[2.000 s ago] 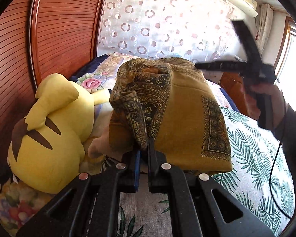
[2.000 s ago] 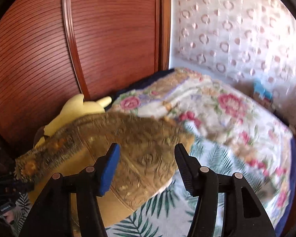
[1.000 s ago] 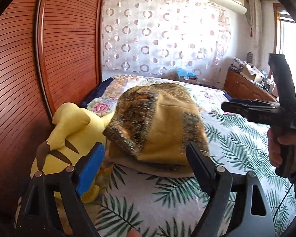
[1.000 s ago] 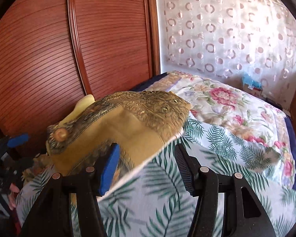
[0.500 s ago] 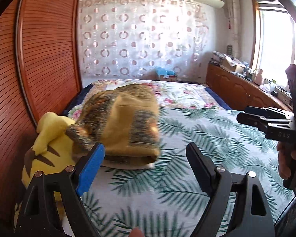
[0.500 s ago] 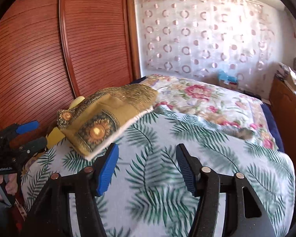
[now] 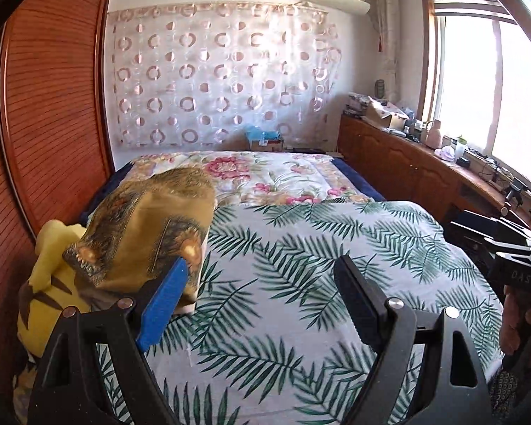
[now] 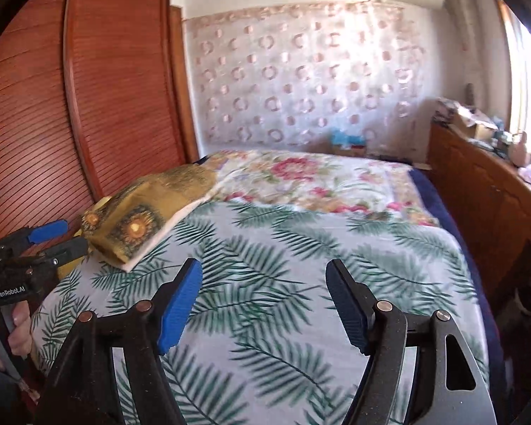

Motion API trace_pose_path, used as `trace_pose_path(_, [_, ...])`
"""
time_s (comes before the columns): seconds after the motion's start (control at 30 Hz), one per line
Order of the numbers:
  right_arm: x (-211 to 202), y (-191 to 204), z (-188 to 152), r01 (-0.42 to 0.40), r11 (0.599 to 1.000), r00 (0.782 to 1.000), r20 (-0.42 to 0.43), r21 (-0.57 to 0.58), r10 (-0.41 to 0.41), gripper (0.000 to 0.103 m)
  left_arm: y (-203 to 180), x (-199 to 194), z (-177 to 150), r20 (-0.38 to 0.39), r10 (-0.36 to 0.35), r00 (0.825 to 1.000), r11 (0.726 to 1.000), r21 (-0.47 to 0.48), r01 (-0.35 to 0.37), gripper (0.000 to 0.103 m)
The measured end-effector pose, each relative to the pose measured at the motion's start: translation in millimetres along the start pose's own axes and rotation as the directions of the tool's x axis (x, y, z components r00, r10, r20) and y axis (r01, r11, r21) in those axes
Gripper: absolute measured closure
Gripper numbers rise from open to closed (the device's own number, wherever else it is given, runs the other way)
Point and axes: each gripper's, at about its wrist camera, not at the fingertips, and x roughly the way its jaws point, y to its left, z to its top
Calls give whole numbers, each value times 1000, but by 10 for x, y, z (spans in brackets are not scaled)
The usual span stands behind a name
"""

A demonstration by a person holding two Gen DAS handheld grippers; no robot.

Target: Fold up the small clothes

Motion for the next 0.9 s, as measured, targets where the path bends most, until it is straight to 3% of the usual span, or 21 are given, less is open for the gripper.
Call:
trace_pose_path(0.43, [-734,161,33,91,994,990,107,53,-97,29,-329,-333,382,92,-21,996,999,30,18,18])
trace_pose_path(0.9, [-567,76,-58,110,992,985,125,58,-117,29,-319,-434,391,106,-3,994,1000,29,0,18])
